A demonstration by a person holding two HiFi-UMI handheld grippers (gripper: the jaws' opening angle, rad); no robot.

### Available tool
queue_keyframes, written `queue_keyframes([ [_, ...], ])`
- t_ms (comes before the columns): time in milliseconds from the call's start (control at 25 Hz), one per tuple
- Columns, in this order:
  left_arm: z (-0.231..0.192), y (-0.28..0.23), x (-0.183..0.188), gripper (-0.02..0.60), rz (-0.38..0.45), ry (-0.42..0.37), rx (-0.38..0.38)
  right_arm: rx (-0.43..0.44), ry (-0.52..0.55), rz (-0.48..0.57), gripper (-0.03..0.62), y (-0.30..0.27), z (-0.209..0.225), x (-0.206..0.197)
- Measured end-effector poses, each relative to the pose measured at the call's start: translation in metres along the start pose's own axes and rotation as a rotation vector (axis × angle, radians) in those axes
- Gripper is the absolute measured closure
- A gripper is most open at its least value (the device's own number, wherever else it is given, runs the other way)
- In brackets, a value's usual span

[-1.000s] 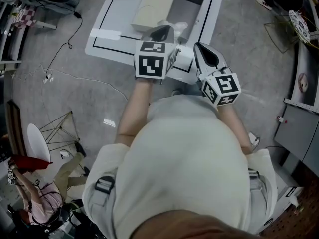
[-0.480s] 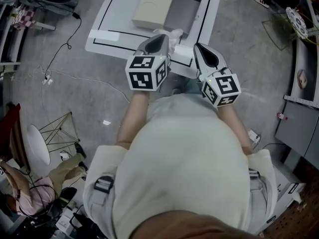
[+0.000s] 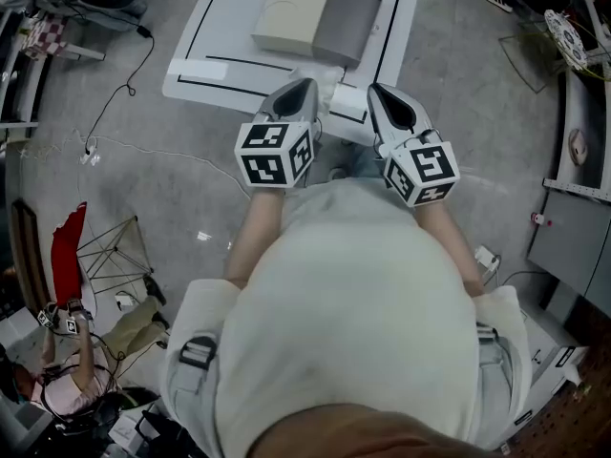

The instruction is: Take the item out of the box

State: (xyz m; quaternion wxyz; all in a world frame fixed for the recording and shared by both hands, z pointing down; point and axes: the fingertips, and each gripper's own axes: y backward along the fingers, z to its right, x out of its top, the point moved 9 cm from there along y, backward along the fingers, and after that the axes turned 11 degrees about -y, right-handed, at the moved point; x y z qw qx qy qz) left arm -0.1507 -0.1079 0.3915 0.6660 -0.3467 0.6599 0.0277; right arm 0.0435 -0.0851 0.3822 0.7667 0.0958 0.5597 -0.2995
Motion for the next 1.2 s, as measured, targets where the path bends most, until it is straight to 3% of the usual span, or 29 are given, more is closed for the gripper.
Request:
queue_keyframes([
  [1200, -0.0041, -0.0038, 0.0045, 0.578, 0.015, -0.003, -0.005, -0.010, 0.027, -0.032, 0.597, -0.0052, -0.0003, -0.0057],
])
